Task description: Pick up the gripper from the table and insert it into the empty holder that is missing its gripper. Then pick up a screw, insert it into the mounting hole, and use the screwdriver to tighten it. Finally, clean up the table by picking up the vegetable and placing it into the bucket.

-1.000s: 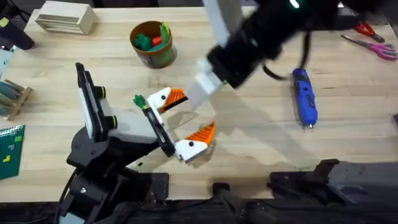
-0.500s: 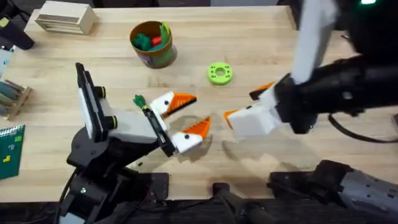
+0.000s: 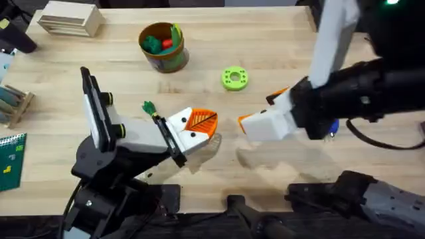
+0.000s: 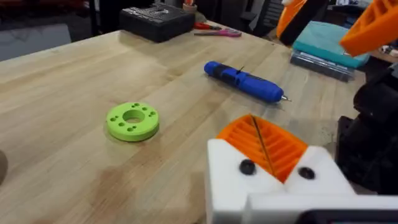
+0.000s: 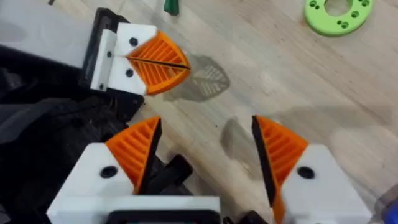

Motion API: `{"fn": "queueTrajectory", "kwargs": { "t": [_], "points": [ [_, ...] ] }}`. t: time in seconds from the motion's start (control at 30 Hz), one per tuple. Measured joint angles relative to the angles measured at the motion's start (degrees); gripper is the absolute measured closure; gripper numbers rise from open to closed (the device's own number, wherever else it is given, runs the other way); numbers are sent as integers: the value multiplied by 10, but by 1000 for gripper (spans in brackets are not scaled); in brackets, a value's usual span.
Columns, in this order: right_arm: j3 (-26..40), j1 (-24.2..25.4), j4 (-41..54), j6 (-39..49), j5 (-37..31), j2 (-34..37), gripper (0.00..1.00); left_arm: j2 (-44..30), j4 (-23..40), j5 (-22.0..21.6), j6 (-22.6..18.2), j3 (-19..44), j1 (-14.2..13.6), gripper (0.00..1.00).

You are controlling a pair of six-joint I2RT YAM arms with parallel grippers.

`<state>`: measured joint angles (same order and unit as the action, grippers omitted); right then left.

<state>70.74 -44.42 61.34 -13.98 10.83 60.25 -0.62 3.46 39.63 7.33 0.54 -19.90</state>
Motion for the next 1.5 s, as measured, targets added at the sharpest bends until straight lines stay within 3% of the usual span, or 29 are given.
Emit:
{"fn": "queueTrajectory", "kwargs": {
  "t": [0.2, 0.37, 0.6, 0.63, 0.87, 1.17, 1.5],
  "points": [
    [-2, 4, 2, -2, -55, 23, 138, 0, 0, 0, 0, 0, 0, 991],
    [-2, 63, 5, -1, -78, 22, 135, 0, 0, 0, 0, 0, 0, 991],
    [-2, 240, 5, 62, -98, 32, 134, 0, 0, 0, 0, 0, 0, 991],
    [-2, 313, 4, 104, -115, 50, 131, 0, 0, 0, 0, 0, 0, 991],
    [-2, 439, -32, 177, -133, 106, 131, 0, 0, 0, 0, 0, 0, 991],
    [-2, 488, -79, 253, -134, 187, 100, 0, 0, 0, 0, 0, 0, 991],
    [-2, 490, -90, 293, -105, 316, 98, 0, 0, 0, 0, 0, 0, 991]
  ]
}}
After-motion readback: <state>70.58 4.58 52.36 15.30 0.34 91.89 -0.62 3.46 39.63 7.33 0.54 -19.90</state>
